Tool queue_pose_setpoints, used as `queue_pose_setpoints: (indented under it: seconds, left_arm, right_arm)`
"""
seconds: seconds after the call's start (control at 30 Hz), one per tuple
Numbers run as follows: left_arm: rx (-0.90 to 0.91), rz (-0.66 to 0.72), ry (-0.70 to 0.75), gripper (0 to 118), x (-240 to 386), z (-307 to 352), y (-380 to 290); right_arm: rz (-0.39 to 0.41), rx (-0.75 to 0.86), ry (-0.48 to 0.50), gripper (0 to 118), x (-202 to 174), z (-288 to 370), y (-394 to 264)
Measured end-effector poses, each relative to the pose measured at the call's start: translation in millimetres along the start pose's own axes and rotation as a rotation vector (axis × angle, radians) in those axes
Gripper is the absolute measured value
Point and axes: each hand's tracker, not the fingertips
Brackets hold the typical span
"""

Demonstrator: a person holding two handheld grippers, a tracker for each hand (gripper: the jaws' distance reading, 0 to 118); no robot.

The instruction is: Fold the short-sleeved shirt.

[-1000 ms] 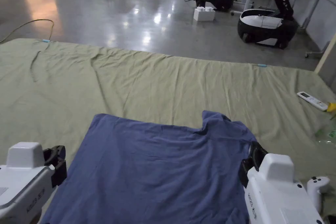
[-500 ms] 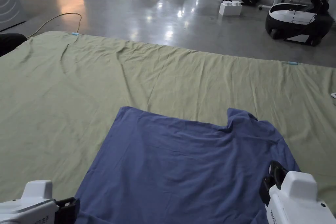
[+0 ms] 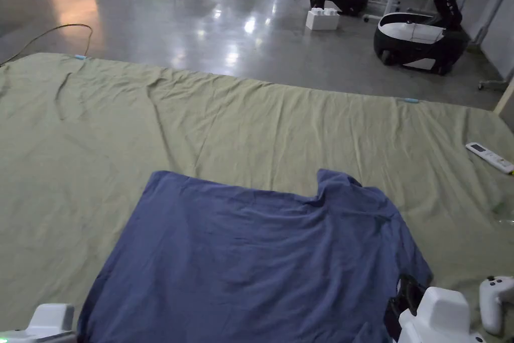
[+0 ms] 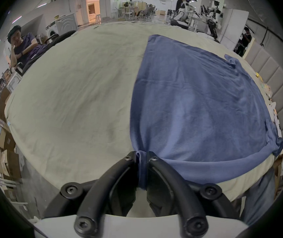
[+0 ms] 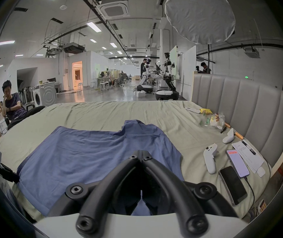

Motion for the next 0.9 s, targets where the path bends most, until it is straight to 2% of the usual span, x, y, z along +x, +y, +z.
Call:
queue_pose_setpoints:
  seconds: [0.13, 0.23, 0.3, 0.37, 0.43, 0.57, 0.7, 0.8, 0.9]
  left_arm:
    - [-0.002, -0.003, -0.008, 8, -5.1, 3.6, 2.4]
    - [0.006, -0.005, -0.018, 8, -8.7, 7.1, 1.0]
    - [0.01, -0.006, -0.019, 8, -5.1, 15.8, 0.5]
    - [0.013, -0.007, -0.019, 8, -4.5, 16.8, -0.4]
    - [0.016, -0.006, -0.018, 8, -2.0, 19.6, -1.2]
    - [0.018, -0.017, -0.019, 8, 0.7, 21.1, -2.0]
    - [0.02, -0.011, -0.026, 8, 0.0, 23.7, -2.1]
    - [0.024, -0.014, -0.029, 8, 1.0, 25.4, -3.9]
    - [0.027, -0.012, -0.031, 8, -0.5, 24.3, -3.9]
  right_arm:
    - [-0.021, -0.053, -0.025, 1, 24.4, 11.7, 1.1]
    - [0.001, -0.173, -0.069, 2, 47.9, 16.6, -0.5]
    - [-0.005, -0.262, -0.077, 17, 64.6, 20.2, -9.1]
    - [-0.03, -0.36, -0.062, 41, 79.6, 22.7, -20.8]
    - [-0.046, -0.437, -0.055, 52, 89.9, 23.8, -37.9]
    - [-0.016, -0.556, -0.056, 56, 91.2, 19.5, -68.3]
    - [-0.02, -0.636, -0.032, 56, 82.9, 9.5, -89.1]
    - [0.01, -0.708, -0.039, 44, 77.5, 1.1, -103.5]
    - [-0.026, -0.685, -0.017, 38, 78.3, 2.5, -101.9]
